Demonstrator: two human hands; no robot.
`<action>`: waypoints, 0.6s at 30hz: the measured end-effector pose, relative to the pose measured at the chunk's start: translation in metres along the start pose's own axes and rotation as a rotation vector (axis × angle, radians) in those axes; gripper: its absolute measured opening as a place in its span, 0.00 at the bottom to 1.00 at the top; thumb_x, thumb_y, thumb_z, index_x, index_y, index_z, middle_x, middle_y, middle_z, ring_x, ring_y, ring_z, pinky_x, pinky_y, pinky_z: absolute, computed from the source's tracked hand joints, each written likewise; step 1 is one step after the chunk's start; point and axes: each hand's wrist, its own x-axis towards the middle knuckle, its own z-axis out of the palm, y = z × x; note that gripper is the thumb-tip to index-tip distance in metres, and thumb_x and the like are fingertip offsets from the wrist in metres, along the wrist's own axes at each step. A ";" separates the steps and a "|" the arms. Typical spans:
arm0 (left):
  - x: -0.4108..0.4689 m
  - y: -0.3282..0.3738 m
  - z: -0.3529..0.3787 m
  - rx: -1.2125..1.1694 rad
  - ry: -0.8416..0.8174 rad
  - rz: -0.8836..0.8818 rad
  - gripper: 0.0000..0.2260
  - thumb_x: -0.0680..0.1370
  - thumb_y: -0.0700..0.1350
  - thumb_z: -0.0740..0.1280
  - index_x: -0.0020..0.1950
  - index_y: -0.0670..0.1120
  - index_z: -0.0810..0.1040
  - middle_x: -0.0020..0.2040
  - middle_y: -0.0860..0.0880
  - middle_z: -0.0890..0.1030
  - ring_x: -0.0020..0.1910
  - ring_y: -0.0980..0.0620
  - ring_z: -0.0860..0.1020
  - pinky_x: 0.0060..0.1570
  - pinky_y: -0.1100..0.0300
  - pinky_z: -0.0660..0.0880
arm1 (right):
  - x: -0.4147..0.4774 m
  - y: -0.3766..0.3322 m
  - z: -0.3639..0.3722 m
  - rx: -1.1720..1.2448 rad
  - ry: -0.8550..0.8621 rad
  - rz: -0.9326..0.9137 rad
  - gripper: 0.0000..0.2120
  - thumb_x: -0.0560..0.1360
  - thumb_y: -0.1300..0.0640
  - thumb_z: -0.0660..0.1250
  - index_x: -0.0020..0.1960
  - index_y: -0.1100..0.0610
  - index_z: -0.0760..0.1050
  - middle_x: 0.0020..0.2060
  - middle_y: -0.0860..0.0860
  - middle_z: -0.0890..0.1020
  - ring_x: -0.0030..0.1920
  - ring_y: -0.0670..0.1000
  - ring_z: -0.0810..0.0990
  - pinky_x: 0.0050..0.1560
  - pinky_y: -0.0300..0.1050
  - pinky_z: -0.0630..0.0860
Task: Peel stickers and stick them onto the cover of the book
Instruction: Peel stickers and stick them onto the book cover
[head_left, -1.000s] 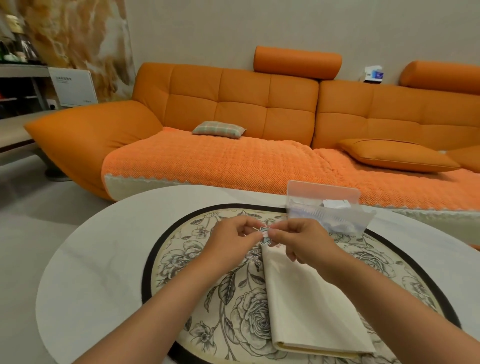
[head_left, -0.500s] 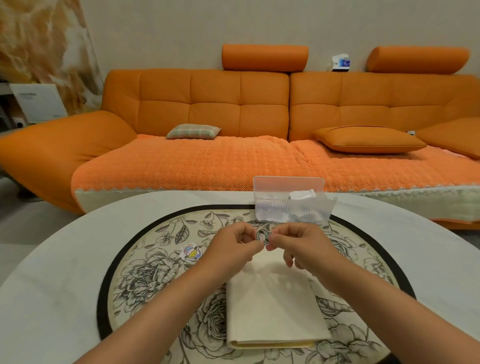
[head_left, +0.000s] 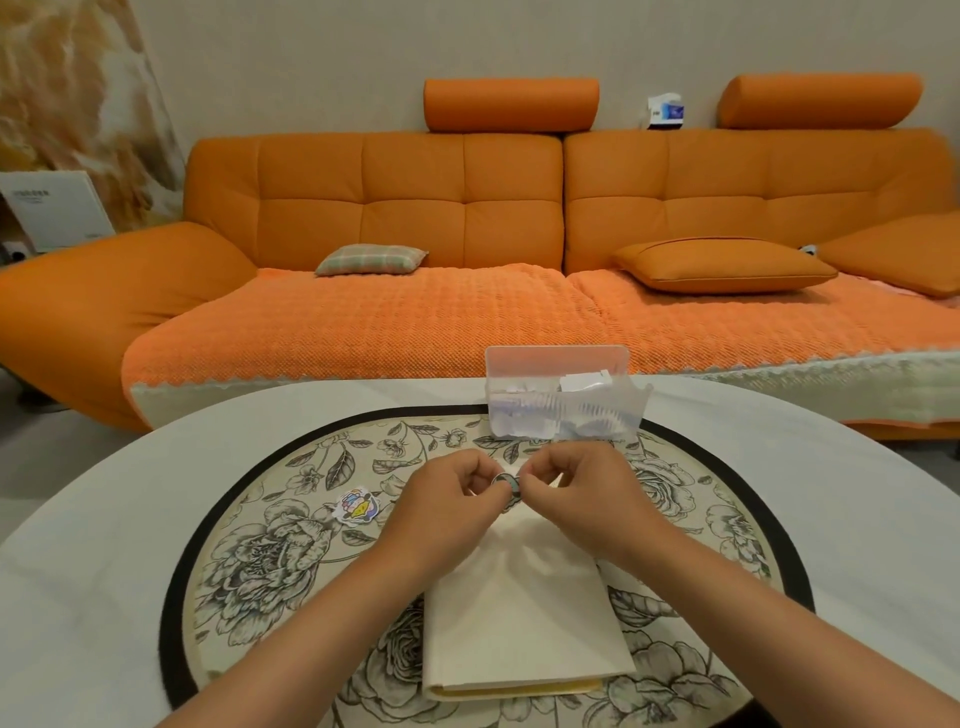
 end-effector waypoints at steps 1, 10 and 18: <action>0.000 0.000 0.001 0.005 0.000 -0.001 0.03 0.74 0.48 0.70 0.41 0.52 0.82 0.36 0.55 0.84 0.40 0.50 0.82 0.48 0.45 0.80 | -0.001 0.000 0.000 -0.044 0.006 -0.024 0.06 0.72 0.53 0.72 0.37 0.47 0.83 0.35 0.40 0.84 0.30 0.36 0.75 0.34 0.32 0.68; -0.001 0.002 0.002 0.057 0.061 -0.003 0.06 0.75 0.48 0.70 0.39 0.52 0.82 0.36 0.56 0.84 0.38 0.55 0.81 0.44 0.50 0.81 | -0.006 -0.001 0.006 -0.305 0.151 -0.132 0.05 0.72 0.45 0.69 0.42 0.42 0.85 0.37 0.33 0.83 0.35 0.32 0.75 0.35 0.34 0.65; -0.006 0.003 0.003 0.026 0.071 -0.007 0.05 0.75 0.48 0.70 0.40 0.53 0.84 0.35 0.57 0.84 0.37 0.58 0.82 0.41 0.56 0.79 | -0.005 0.007 0.013 -0.452 0.319 -0.389 0.09 0.70 0.46 0.65 0.37 0.45 0.82 0.33 0.38 0.82 0.31 0.38 0.76 0.30 0.36 0.72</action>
